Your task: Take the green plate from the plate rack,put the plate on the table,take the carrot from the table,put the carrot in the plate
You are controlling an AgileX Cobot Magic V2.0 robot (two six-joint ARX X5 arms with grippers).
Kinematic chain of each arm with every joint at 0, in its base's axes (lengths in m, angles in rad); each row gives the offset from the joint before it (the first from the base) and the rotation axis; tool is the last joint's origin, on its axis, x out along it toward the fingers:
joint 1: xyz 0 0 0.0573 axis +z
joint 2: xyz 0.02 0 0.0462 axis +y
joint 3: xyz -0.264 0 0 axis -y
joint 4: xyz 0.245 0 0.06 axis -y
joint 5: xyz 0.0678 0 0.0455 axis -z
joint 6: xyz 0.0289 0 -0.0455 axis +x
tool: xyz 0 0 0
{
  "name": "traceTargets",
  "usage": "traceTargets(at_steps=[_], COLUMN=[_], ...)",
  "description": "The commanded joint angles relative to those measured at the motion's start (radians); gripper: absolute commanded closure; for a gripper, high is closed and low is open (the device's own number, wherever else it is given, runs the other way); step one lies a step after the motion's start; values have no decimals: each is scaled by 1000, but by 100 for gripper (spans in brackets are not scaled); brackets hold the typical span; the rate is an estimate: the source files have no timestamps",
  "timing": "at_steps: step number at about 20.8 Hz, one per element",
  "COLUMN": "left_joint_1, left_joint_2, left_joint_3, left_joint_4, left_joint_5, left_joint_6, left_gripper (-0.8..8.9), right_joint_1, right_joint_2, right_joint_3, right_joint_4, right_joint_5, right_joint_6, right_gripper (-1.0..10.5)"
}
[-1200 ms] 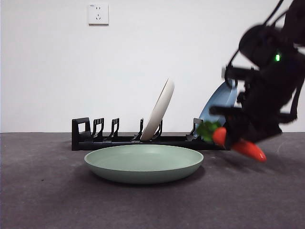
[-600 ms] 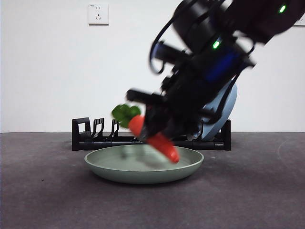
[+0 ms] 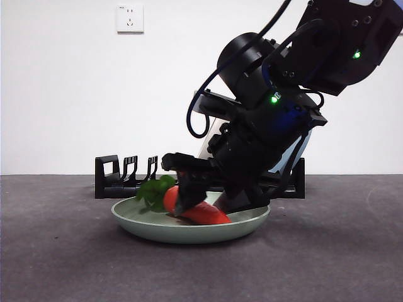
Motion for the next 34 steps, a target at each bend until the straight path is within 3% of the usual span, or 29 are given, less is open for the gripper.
traceTargets(at_steps=[1,6,11,17,18,19,22,34], left_joint_1=[-3,-3,-3,-3,-3,-3,-3,-3], left_joint_2=[0,0,0,0,0,0,0,0], left_joint_3=[-5,-5,-5,-5,-5,-5,-5,-5], left_joint_4=[-2,-5,-43,-112,-128,-149,-186,-196], left_joint_5=[-2,-2,-2,2,2,2,2,-1], left_joint_6=[-3,-3,-3,-4,-4,-4,-4,-3], left_gripper=[405,405,405,410,412,479,846,817], right_joint_1=[2,2,2,2,2,2,2,2], right_joint_2=[-53,-323,-688,-1022,-1059,-1099,-1162,-1201], right_joint_3=[-5,-5,-5,-5,-5,-5,-5,-5], right_joint_4=[-7,-212,-682,-1151,-1186,-1214,-1237,-1236], right_joint_5=[0,-5,-161,-159,-159,-159,-158,-154], right_joint_6=[10,9,10,9,9,9,5,16], right_gripper=[473,474,478,481,512,616,979,946])
